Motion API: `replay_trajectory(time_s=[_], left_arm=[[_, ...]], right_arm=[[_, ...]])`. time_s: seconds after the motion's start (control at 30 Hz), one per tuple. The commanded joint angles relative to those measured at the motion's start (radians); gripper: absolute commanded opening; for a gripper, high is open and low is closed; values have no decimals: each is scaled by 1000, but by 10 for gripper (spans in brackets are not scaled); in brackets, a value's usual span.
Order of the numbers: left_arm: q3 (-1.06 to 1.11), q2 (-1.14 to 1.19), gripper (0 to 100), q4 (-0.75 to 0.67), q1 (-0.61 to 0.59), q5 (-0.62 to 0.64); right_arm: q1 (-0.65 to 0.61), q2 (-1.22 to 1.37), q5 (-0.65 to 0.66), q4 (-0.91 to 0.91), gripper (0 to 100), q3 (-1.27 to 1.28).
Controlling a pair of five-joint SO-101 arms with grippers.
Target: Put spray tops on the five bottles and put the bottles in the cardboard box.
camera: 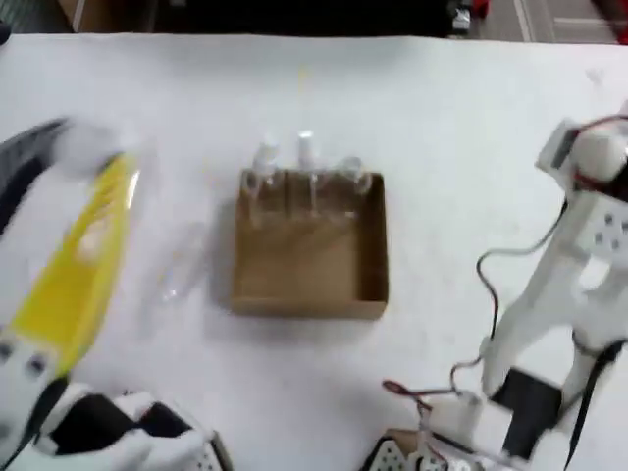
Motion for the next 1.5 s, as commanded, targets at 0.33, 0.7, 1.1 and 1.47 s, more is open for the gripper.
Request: replay_trajectory(time_s=[0.33, 0.7, 1.1, 1.47], left_arm=[[796, -556, 24, -83, -7, 153], [1617, -912, 24, -549, -5, 258], [1903, -986, 24, -856, -5, 270], [1949, -986, 24, -965, -5, 219]], right_arm=[[-13, -499, 12, -65, 17, 385], [-13, -869, 34, -423, 21, 965], [-125, -993, 51, -865, 17, 1547], [-105, -1122, 51, -1029, 17, 1743]])
